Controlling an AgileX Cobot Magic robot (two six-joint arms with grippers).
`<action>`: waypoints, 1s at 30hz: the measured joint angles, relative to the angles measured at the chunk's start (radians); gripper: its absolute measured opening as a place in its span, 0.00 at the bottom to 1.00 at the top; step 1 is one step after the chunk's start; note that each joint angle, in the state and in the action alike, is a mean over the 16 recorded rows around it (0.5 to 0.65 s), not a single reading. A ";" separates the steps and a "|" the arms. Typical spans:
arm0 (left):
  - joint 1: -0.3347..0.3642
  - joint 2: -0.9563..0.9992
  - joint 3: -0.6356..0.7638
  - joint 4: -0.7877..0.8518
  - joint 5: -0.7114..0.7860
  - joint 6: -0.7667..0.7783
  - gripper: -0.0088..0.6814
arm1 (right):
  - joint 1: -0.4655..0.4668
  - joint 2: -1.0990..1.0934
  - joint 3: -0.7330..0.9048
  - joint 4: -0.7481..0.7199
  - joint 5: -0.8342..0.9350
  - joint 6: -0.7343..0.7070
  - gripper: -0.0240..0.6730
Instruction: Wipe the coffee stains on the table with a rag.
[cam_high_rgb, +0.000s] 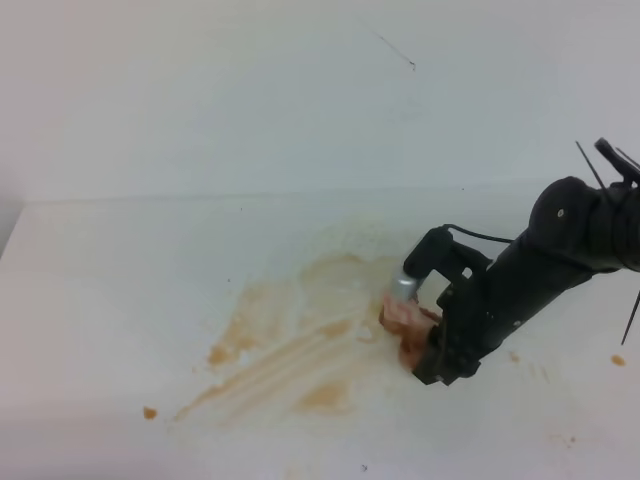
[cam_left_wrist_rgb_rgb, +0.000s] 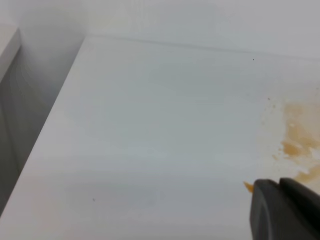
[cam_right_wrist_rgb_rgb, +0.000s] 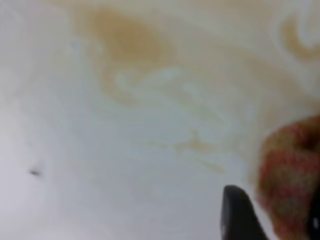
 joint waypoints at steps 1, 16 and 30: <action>0.000 0.000 0.000 0.000 0.000 0.000 0.01 | 0.000 0.007 0.000 -0.012 -0.010 0.008 0.48; 0.000 0.000 0.000 0.000 -0.001 0.000 0.01 | 0.000 0.081 -0.004 -0.126 -0.198 0.153 0.45; 0.000 -0.002 0.002 0.000 -0.002 0.000 0.01 | 0.000 0.062 -0.113 0.113 -0.032 0.024 0.09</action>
